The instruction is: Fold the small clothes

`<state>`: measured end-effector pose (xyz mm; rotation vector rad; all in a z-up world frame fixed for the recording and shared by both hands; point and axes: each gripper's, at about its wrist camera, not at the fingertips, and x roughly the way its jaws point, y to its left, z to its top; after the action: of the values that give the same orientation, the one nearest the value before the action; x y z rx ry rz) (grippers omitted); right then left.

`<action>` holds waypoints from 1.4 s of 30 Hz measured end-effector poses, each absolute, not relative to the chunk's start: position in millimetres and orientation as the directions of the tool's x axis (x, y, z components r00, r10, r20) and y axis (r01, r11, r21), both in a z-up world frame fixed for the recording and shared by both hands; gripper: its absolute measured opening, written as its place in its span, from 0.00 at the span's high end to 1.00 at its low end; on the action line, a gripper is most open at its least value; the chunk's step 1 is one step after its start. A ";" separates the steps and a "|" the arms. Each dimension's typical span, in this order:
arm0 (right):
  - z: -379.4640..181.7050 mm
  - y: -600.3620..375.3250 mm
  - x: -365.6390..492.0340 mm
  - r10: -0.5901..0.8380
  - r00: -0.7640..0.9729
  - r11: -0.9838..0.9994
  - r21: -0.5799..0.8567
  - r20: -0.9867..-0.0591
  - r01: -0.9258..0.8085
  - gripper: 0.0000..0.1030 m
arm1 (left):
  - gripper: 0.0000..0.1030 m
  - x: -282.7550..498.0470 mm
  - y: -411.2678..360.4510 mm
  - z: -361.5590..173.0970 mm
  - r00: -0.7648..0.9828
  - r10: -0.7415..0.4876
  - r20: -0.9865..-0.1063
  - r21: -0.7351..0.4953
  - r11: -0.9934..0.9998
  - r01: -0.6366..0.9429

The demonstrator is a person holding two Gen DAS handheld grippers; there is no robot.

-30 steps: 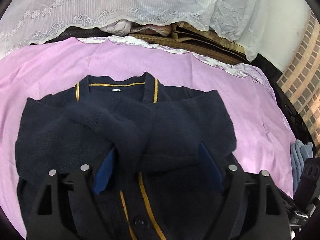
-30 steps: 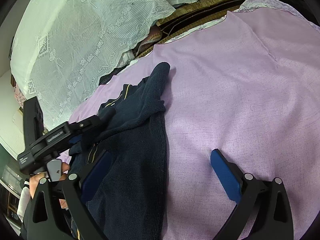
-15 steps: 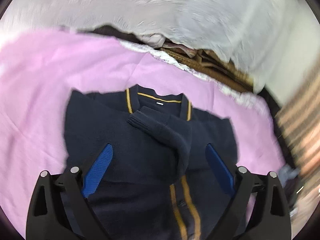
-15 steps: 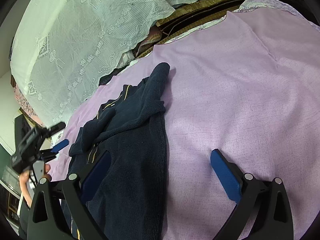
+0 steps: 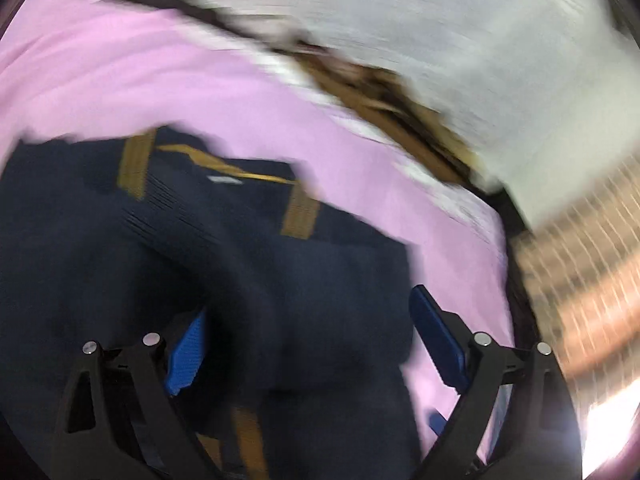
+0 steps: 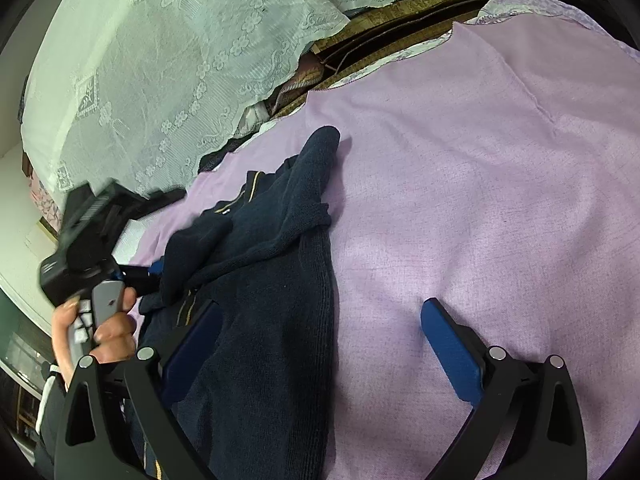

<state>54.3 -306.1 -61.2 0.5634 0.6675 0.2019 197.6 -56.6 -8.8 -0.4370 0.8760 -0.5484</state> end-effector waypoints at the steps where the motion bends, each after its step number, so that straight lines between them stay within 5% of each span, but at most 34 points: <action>1: -61.3 -307.2 54.5 0.355 0.775 0.828 0.561 -0.523 0.000 0.03 | 0.13 189.0 -71.0 -1.8 0.503 -0.628 -0.594 -0.526 0.776 0.348; 5: -60.5 -306.8 54.7 0.354 0.776 0.827 0.562 -0.522 0.002 0.03 | 0.13 163.6 -105.0 12.2 0.517 -0.575 -0.634 -0.314 0.803 0.507; 16: -58.9 -307.6 52.7 0.373 0.784 0.812 0.583 -0.496 -0.018 0.04 | 0.13 162.3 35.2 -9.0 0.608 -0.443 -0.659 -0.416 0.888 0.196; 18: -56.8 -311.3 50.4 0.402 0.792 0.789 0.613 -0.460 -0.044 0.17 | 0.13 154.6 73.4 -16.1 0.634 -0.419 -0.651 -0.449 0.885 0.124; 20: -53.9 -312.1 51.5 0.436 0.785 0.768 0.636 -0.439 -0.071 0.41 | 0.13 148.3 101.8 -21.0 0.653 -0.413 -0.635 -0.485 0.871 0.080; 21: -52.4 -310.5 52.9 0.442 0.781 0.767 0.637 -0.442 -0.074 0.44 | 0.13 145.2 116.6 -24.9 0.666 -0.403 -0.628 -0.500 0.864 0.051; 28: -37.8 -290.9 66.6 0.507 0.748 0.702 0.708 -0.429 -0.070 0.44 | 0.13 149.0 141.9 -53.3 0.675 -0.387 -0.628 -0.511 0.859 0.017; 38: -53.1 -265.8 113.5 0.505 0.678 0.691 0.721 -0.534 0.053 0.44 | 0.13 161.2 116.8 -42.5 0.664 -0.363 -0.654 -0.418 0.905 0.084; 40: -50.9 -261.0 119.8 0.477 0.683 0.722 0.690 -0.554 0.054 0.50 | 0.13 168.2 110.0 -51.7 0.626 -0.336 -0.703 -0.375 0.924 0.075; 42: -49.9 -254.7 123.0 0.436 0.694 0.768 0.639 -0.573 0.045 0.66 | 0.12 171.5 100.7 -55.2 0.618 -0.289 -0.731 -0.306 0.949 0.082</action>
<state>123.0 -254.7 -49.9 0.6739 0.7850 0.2378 171.5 100.7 -55.2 -0.2531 0.8815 -0.2162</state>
